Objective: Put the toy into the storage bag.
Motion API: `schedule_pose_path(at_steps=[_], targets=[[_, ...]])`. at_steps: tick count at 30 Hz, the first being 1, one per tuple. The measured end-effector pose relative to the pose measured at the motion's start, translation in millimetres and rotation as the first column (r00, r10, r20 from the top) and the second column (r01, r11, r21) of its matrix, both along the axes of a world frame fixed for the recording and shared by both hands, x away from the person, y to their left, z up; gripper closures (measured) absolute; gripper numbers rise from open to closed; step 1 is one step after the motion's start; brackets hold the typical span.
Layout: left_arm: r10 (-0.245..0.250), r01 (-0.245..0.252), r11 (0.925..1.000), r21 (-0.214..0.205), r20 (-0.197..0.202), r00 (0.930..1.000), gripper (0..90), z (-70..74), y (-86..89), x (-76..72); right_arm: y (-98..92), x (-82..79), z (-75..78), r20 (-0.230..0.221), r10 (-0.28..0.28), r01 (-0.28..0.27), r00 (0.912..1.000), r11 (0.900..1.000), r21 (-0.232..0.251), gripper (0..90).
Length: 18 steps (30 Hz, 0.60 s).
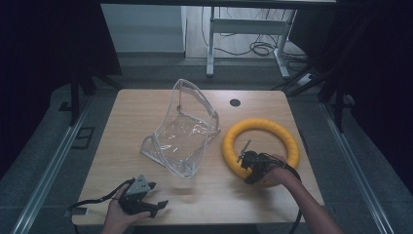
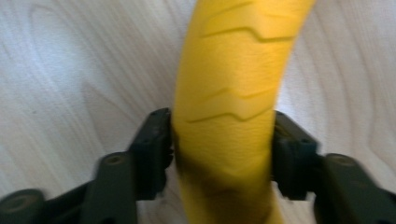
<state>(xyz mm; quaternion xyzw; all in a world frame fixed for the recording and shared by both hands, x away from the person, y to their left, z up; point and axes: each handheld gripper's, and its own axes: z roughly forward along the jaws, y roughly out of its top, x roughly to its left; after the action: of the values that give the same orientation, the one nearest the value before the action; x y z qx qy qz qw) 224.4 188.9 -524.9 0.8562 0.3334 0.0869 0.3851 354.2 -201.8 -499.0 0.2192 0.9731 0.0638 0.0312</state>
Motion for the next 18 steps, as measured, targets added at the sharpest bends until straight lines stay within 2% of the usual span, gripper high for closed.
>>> schedule_pose_path(at_steps=[2, 3, 8, 9, 10, 12, 13, 17, 18], targets=[[-0.001, 0.001, 1.0, 0.001, 0.0, 1.0, 19.9, -0.2, -0.1, -0.2, 0.5, 1.8, 0.2, -0.013, 0.005, -0.005, 0.9999, 1.0, -0.005, 50.1], [-0.001, 0.001, 1.0, 0.003, 0.001, 1.0, 19.9, -0.2, 0.0, -0.4, 2.3, 3.3, 0.7, -0.021, 0.021, -0.021, 0.9996, 0.9995, -0.023, 50.5], [-0.001, 0.001, 1.0, 0.007, 0.004, 1.0, 19.8, 0.0, 0.5, -0.2, 0.7, 6.0, 3.0, -0.042, 0.031, -0.031, 0.9987, 0.9995, -0.01, 50.8], [-0.001, 0.001, 1.0, 0.008, 0.004, 1.0, 19.8, -0.1, 0.5, -0.1, -0.5, 6.8, 6.3, -0.047, 0.029, -0.029, 0.9985, 0.9996, -0.001, 50.8], [-0.001, 0.001, 1.0, 0.01, 0.003, 1.0, 19.9, -0.6, 0.1, 0.3, -3.9, 9.0, 14.2, -0.048, 0.022, -0.02, 0.9986, 0.9991, 0.038, 50.9], [-0.002, 0.002, 0.9999, 0.011, 0.002, 1.0, 19.9, -1.0, -0.1, 0.5, -5.3, 9.9, 17.3, -0.05, 0.02, -0.017, 0.9986, 0.9984, 0.054, 51.0], [0.0, 0.0, 1.0, 0.009, 0.002, 1.0, 19.9, -0.7, 0.0, 0.4, -9.0, 12.3, 25.0, -0.053, 0.018, -0.013, 0.9984, 0.9957, 0.091, 51.0], [0.003, -0.003, 1.0, 0.007, 0.004, 1.0, 19.9, -0.3, 0.2, 0.6, -12.8, 14.2, 33.8, -0.049, 0.015, -0.009, 0.9987, 0.9928, 0.119, 51.2], [0.002, -0.002, 1.0, 0.009, 0.003, 1.0, 19.9, -0.6, 0.1, 0.9, -16.3, 15.8, 41.2, -0.054, -0.008, 0.017, 0.9985, 0.9869, 0.161, 51.3]])
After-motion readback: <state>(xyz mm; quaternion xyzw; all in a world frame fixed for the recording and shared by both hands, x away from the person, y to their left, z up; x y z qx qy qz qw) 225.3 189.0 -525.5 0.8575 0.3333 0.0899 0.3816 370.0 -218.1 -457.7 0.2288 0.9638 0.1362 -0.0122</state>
